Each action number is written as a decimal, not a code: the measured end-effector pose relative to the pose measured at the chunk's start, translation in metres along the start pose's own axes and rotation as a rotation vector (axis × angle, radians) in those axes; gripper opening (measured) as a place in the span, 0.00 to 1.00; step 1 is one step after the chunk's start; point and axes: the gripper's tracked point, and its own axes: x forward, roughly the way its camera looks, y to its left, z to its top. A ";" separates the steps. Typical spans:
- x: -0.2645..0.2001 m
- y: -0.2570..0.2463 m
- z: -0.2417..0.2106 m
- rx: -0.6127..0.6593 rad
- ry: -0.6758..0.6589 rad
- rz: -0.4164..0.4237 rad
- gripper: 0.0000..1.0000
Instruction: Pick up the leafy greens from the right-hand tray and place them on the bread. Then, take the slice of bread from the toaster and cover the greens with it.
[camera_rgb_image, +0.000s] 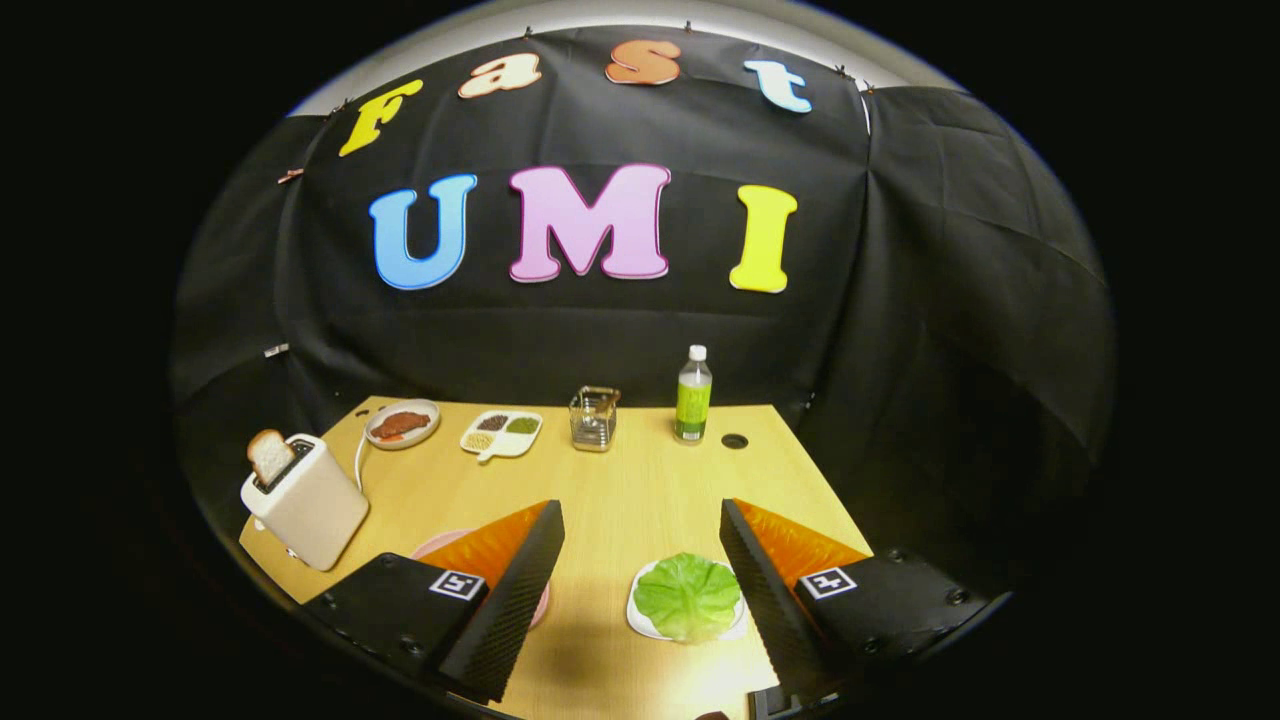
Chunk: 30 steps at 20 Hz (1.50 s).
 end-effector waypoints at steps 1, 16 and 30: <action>0.009 -0.004 -0.015 0.010 0.045 -0.005 0.98; 0.088 -0.059 -0.186 -0.021 0.497 -0.057 0.98; 0.117 -0.044 -0.221 -0.034 0.629 0.038 0.51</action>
